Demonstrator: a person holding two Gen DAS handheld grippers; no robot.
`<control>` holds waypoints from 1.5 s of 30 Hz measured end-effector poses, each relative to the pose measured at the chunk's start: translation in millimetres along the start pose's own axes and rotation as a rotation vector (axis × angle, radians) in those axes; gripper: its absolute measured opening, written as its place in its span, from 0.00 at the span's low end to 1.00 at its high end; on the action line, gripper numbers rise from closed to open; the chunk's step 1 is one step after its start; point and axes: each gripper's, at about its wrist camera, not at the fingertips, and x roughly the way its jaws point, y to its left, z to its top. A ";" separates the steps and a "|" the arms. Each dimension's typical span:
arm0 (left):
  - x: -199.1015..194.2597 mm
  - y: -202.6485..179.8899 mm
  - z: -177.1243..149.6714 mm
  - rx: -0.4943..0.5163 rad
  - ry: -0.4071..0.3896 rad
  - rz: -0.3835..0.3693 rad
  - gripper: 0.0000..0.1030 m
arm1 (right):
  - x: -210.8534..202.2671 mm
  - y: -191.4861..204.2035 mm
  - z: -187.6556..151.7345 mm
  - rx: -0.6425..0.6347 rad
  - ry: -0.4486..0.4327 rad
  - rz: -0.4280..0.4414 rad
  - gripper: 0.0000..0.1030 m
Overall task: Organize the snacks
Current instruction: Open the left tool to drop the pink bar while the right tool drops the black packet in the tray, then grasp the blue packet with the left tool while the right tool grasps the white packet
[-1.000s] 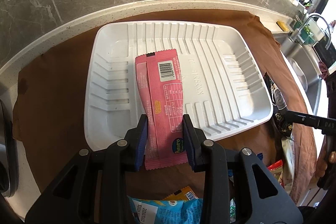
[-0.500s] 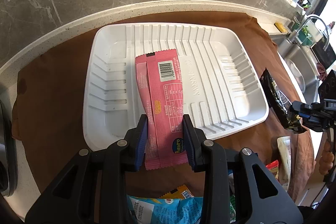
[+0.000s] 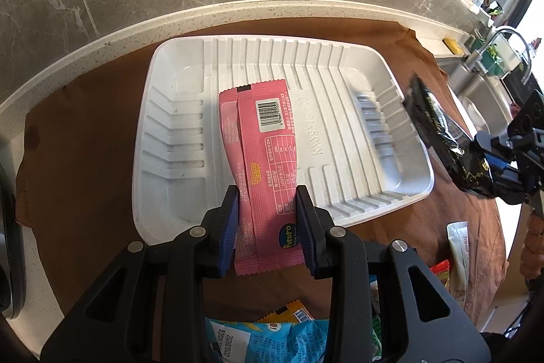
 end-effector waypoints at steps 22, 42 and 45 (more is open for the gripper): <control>25.9 8.7 14.8 0.003 0.045 0.018 0.41 | 65.9 20.6 11.7 -0.168 0.091 -0.159 0.09; -28.9 28.3 4.4 -0.063 -0.048 0.035 0.41 | 39.5 65.4 -19.8 -0.538 0.079 -0.334 0.46; -39.4 29.0 -14.1 -0.071 -0.039 0.031 0.41 | 26.6 66.7 -33.8 -0.591 0.089 -0.379 0.49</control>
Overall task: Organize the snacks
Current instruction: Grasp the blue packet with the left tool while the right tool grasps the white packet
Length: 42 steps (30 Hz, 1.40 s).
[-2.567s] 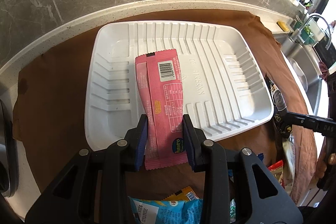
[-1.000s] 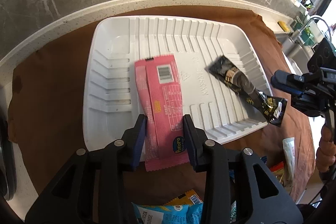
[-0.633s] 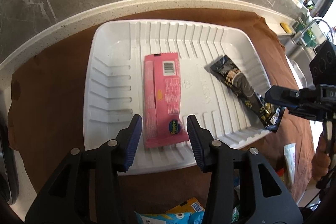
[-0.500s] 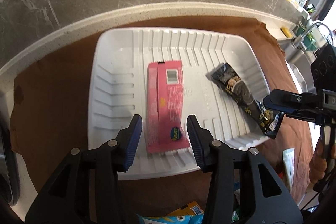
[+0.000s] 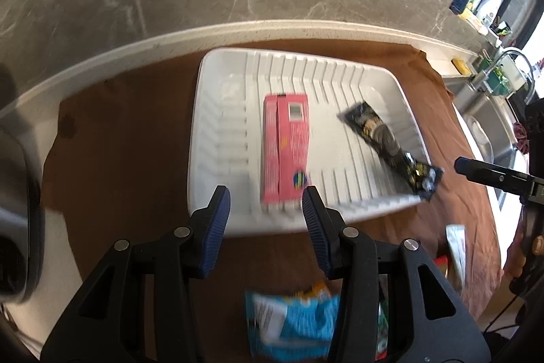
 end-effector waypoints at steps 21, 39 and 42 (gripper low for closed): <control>-39.4 -12.2 -116.2 -0.003 0.108 0.007 0.41 | -26.9 -18.6 -122.7 0.007 0.174 -0.251 0.58; -32.1 -18.9 -118.3 0.026 0.115 -0.031 0.41 | 5.6 2.1 -142.3 -0.123 0.226 -0.418 0.57; -23.6 -22.6 -113.8 0.033 0.129 -0.041 0.42 | 5.0 2.0 -142.5 -0.125 0.225 -0.416 0.57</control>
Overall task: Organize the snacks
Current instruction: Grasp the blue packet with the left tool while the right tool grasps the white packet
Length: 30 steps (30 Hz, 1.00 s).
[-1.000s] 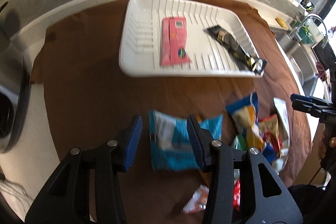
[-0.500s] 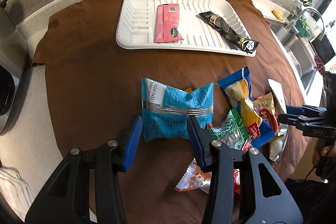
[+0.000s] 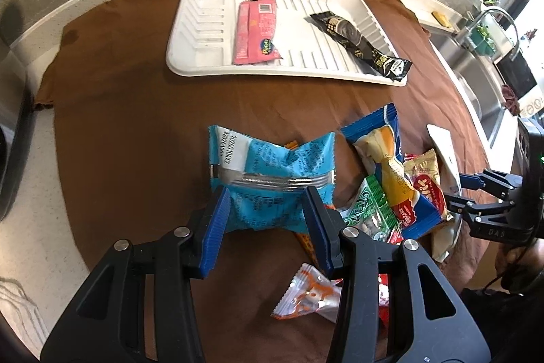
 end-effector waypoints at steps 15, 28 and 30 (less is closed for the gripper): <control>25.8 -12.6 21.3 0.077 0.011 0.024 0.60 | 0.9 3.7 1.6 -0.018 -0.006 -0.002 0.62; 47.3 -17.7 26.7 0.129 0.004 0.057 0.69 | 4.5 12.6 3.2 -0.090 -0.045 -0.069 0.47; 48.1 -15.0 25.8 0.121 -0.002 0.038 0.67 | 3.6 10.5 3.7 -0.080 -0.056 -0.059 0.40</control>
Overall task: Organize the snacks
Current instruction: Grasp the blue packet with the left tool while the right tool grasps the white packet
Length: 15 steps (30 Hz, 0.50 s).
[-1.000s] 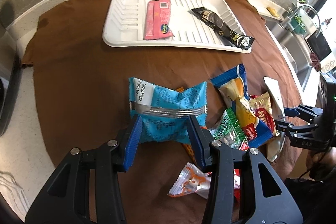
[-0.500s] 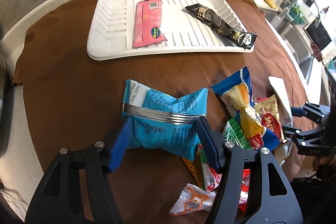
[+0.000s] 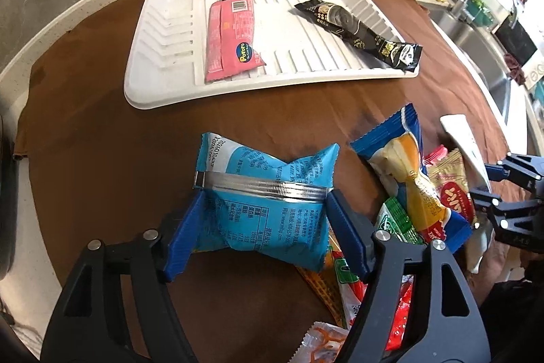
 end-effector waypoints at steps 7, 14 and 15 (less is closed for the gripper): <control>-3.8 15.9 -2.1 -0.076 -0.012 -0.074 0.55 | -0.8 -14.8 0.2 0.080 -0.010 0.094 0.22; -10.3 16.1 -5.2 -0.088 -0.019 -0.101 0.50 | -8.4 -30.4 0.6 0.158 -0.028 0.165 0.21; -11.3 15.3 -5.8 -0.087 -0.020 -0.105 0.50 | -10.0 -33.0 0.4 0.170 -0.034 0.174 0.21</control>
